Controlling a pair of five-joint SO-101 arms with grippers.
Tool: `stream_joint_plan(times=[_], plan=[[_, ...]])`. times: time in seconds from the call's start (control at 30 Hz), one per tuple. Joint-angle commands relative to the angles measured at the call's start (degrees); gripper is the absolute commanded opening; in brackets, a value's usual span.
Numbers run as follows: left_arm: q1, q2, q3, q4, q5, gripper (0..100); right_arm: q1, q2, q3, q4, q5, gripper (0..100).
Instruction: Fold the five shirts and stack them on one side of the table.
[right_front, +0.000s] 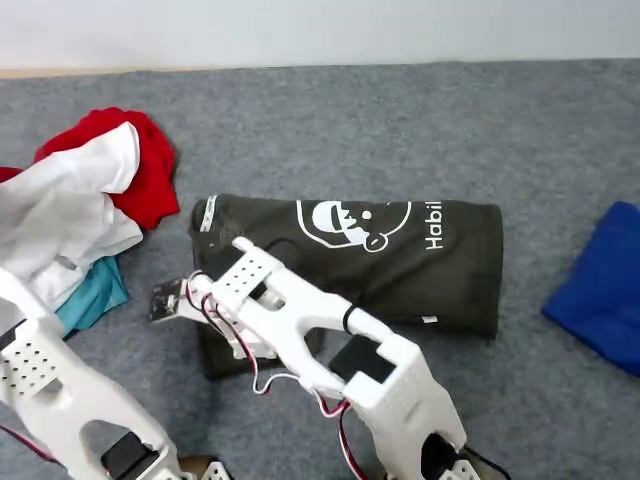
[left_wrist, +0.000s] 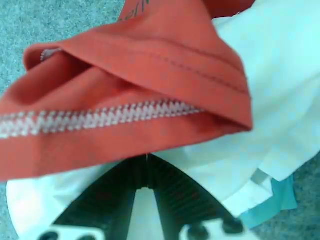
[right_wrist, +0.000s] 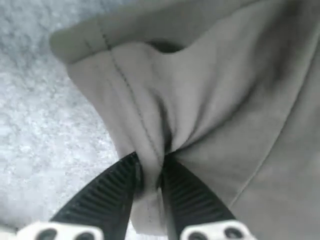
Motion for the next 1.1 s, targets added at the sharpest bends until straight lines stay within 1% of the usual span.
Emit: stream_joint_plan(times=[0.0,0.1,0.2,0.57,0.7,0.87,1.07], plan=[[-0.4,-1.1,-0.2,1.2,-0.4,1,3.5,-0.7,-9.4,5.4,0.7,1.0],[-0.3,-1.0,-0.2,1.2,-0.4,1,6.2,-0.2,-15.4,7.2,0.8,1.0],[-0.2,-0.9,-0.2,1.2,-0.4,1,8.5,-0.2,-17.7,6.4,0.9,1.0],[0.0,-0.5,-0.1,1.1,-0.4,1,15.0,0.1,-17.8,-3.4,0.9,1.0],[0.0,-0.5,-0.1,1.1,-0.3,1,17.1,3.3,-18.2,-4.7,0.7,1.4],[0.0,-0.5,-0.1,1.1,-0.3,1,20.4,6.6,-18.2,-5.3,0.4,7.4],[0.0,-0.5,0.0,1.1,-0.3,1,24.1,6.8,-20.7,-6.4,-6.4,15.7]])
